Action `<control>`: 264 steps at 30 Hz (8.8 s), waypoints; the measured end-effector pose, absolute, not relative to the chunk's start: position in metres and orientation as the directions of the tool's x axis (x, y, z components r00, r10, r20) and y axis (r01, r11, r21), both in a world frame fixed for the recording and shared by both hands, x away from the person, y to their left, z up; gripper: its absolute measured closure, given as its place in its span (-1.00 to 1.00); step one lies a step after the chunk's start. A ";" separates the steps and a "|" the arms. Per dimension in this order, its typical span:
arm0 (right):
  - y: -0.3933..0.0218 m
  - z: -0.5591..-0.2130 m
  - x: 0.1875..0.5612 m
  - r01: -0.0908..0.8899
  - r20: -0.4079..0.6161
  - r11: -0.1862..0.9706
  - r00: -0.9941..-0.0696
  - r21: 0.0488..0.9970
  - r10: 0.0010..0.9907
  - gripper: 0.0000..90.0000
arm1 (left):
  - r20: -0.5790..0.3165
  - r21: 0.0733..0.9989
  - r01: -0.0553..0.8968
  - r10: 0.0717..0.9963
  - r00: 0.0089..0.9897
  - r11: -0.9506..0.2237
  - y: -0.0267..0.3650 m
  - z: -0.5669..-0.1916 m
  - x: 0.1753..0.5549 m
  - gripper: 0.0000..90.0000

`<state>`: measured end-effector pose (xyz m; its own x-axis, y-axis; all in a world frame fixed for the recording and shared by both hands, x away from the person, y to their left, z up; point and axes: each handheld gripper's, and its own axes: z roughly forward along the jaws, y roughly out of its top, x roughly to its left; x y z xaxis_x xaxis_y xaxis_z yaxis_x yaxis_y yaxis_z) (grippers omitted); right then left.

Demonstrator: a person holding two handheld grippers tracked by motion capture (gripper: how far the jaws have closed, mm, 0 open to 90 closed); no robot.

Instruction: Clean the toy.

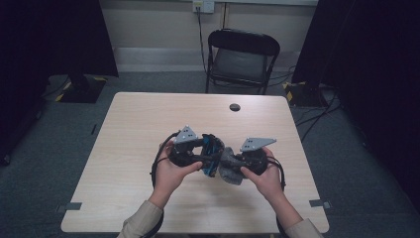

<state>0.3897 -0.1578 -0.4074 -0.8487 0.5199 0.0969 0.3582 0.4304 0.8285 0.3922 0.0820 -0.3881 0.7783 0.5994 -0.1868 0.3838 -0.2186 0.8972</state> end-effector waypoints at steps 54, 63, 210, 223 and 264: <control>-0.165 -0.400 0.391 0.348 0.115 0.390 -0.853 0.852 0.510 0.61 | -0.201 0.886 0.403 0.593 0.780 -0.229 0.085 -0.399 0.390 -0.43; -0.156 -0.419 0.387 0.362 0.120 0.436 -0.863 0.824 0.490 0.61 | -0.192 0.898 0.385 0.594 0.781 -0.216 0.086 -0.389 0.391 -0.43; -0.256 -0.484 0.429 0.548 0.063 0.364 -0.612 0.753 0.789 0.52 | -0.144 0.767 0.584 0.816 0.560 -0.266 0.167 -0.473 0.455 -0.44; -0.257 -0.487 0.439 0.550 0.075 0.336 -0.593 0.765 0.801 0.51 | -0.119 0.752 0.592 0.825 0.552 -0.288 0.160 -0.485 0.464 -0.44; -0.254 -0.484 0.442 0.564 0.063 0.319 -0.556 0.762 0.829 -0.29 | -0.060 0.733 0.589 0.831 0.553 -0.340 0.154 -0.495 0.467 -0.53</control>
<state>0.4420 -0.2542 -0.4843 -0.5556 0.8290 0.0635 0.5635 0.3194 0.7619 0.4675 0.1541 -0.4952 0.5534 0.8308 -0.0596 0.5890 -0.3397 0.7333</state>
